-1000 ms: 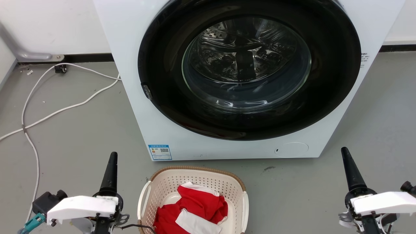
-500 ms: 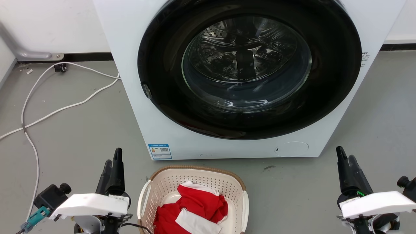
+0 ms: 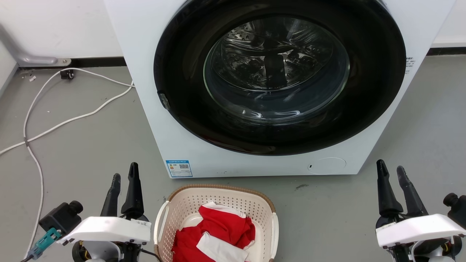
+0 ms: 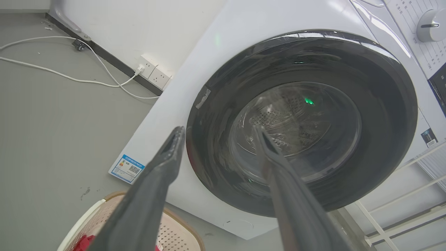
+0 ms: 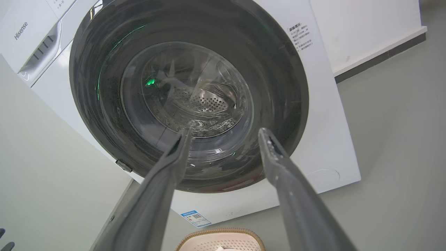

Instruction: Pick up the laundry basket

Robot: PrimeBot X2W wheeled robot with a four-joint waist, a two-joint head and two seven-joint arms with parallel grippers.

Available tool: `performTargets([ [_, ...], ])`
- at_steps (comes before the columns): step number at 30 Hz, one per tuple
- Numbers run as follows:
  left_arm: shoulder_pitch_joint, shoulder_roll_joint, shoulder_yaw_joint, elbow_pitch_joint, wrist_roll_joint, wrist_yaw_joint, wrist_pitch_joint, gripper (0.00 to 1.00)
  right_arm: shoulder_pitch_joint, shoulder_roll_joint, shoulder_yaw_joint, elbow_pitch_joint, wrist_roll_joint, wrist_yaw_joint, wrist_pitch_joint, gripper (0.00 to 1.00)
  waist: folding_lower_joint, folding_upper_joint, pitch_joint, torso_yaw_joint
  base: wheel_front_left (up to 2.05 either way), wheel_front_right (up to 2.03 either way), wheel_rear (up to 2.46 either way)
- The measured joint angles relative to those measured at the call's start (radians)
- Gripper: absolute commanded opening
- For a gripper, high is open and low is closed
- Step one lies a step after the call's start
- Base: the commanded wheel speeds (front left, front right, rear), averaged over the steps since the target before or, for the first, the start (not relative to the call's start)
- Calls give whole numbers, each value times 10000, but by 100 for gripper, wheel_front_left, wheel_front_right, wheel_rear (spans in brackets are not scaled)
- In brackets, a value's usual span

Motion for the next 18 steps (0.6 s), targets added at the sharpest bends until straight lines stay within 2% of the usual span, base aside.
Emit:
performTargets([
  [7, 51, 2, -61, -132, 723, 44, -211, 100, 107, 0, 10, -128, -859, 0, -198, 100, 0, 0, 25, 9, 0, 0, 0],
  [18, 153, 10, -86, -316, 1801, -163, -506, 100, 210, 0, 35, -324, -2023, 0, -470, 100, 0, 0, 66, 21, 0, 0, 0],
])
